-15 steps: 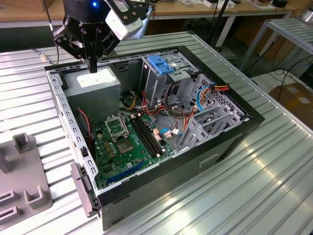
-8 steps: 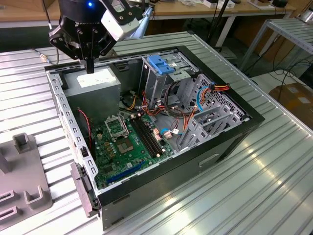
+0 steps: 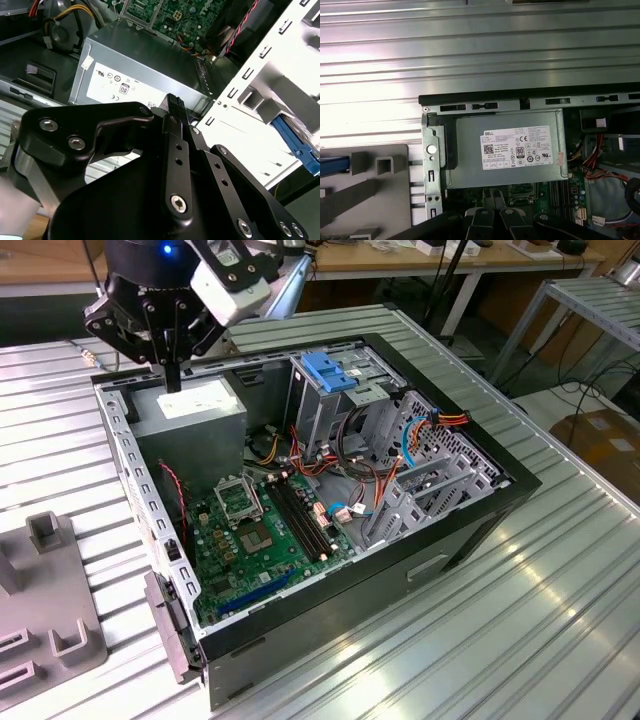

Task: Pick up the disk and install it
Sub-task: 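Reach for the disk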

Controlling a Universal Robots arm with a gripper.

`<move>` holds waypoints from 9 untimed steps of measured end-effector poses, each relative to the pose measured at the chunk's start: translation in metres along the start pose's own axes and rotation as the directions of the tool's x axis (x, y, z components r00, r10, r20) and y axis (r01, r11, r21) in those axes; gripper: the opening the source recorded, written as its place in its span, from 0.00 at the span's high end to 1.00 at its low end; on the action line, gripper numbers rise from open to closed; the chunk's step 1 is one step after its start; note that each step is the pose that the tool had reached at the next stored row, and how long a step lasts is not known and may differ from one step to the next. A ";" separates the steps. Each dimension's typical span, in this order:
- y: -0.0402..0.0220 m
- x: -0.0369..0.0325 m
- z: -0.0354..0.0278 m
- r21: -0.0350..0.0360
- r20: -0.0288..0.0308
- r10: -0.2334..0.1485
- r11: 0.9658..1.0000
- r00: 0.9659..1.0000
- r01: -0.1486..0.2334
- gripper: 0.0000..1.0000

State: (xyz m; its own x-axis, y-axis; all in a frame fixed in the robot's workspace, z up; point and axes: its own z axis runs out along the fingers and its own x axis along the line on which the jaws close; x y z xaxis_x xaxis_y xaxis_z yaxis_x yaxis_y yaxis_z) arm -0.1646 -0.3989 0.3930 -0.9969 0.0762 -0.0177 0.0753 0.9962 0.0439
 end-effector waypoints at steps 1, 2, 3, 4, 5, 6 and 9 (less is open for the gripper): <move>-0.0001 0.0012 0.0000 0.000 0.000 0.000 1.000 1.000 0.000 0.90; -0.0002 0.0028 -0.0001 0.000 0.000 0.000 1.000 1.000 0.000 0.90; -0.0004 0.0045 0.0000 0.000 0.000 0.000 1.000 1.000 0.000 0.90; -0.0004 0.0058 0.0000 0.000 0.000 0.000 1.000 1.000 0.000 0.90; -0.0005 0.0075 0.0000 0.000 0.000 0.000 1.000 1.000 0.000 0.90; -0.0006 0.0089 0.0000 0.000 0.000 0.000 1.000 1.000 0.000 0.90; -0.0010 0.0131 -0.0001 0.000 0.000 0.000 1.000 1.000 0.000 0.90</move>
State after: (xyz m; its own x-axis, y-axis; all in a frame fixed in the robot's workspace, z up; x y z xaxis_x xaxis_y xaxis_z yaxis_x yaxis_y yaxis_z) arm -0.1777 -0.3989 0.3927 -0.9969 0.0762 -0.0176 0.0753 0.9962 0.0438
